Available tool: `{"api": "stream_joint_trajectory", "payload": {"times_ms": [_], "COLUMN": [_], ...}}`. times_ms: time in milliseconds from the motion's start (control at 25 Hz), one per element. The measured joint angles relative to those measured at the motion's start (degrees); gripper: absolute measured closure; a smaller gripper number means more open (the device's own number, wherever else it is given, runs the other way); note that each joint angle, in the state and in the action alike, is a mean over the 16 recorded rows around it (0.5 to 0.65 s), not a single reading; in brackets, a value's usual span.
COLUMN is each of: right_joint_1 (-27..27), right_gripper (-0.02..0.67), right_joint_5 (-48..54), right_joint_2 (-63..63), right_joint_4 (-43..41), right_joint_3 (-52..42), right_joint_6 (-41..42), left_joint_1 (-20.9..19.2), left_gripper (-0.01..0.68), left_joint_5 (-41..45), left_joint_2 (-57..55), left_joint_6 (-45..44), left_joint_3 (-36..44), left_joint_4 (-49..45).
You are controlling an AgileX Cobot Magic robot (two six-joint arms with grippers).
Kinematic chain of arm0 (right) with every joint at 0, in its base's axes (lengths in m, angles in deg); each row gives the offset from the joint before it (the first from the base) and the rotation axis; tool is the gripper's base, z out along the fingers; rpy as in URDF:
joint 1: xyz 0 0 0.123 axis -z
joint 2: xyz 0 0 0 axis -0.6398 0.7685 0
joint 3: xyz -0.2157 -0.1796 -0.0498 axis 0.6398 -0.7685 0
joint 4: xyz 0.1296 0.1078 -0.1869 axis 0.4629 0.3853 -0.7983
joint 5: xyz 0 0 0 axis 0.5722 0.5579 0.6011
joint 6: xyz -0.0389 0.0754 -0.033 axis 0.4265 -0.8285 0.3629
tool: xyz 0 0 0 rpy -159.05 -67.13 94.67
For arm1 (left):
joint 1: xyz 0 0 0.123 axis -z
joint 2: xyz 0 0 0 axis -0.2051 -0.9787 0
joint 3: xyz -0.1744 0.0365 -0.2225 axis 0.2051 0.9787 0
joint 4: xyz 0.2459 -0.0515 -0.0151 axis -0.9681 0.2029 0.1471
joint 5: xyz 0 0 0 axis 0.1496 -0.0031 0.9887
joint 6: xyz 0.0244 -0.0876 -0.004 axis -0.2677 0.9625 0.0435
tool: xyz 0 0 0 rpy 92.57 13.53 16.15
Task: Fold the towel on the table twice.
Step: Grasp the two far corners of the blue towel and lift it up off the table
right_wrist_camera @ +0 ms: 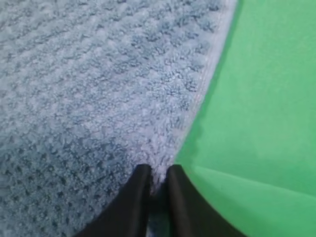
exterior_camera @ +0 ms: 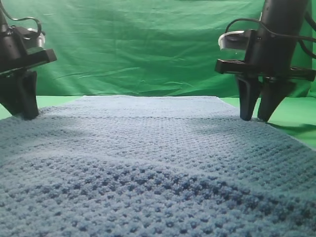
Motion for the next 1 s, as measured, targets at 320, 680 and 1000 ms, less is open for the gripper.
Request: {"api": "stream_joint_trajectory", "payload": {"times_ms": [320, 680, 1000], "right_joint_1": [0.0, 0.0, 0.6], "right_gripper": [0.627, 0.649, 0.649], "right_joint_5": [1.1, 2.6, 5.1], "right_joint_2": [0.4, -4.1, -11.8], "right_joint_4": [0.2, -1.6, -3.5], "right_joint_3": [1.4, 2.2, 5.5], "right_joint_6": [0.1, -0.1, -0.2], "left_joint_1": [0.0, 0.0, 0.0], "left_gripper": [0.665, 0.673, 0.673], "left_joint_5": [2.7, 7.2, 10.1], "left_joint_2": [-0.5, 0.9, 5.6], "left_joint_6": [-0.9, -1.0, -1.0], "left_joint_3": [-1.4, -7.1, -13.6], "left_joint_4": [0.2, 1.8, 4.7]}}
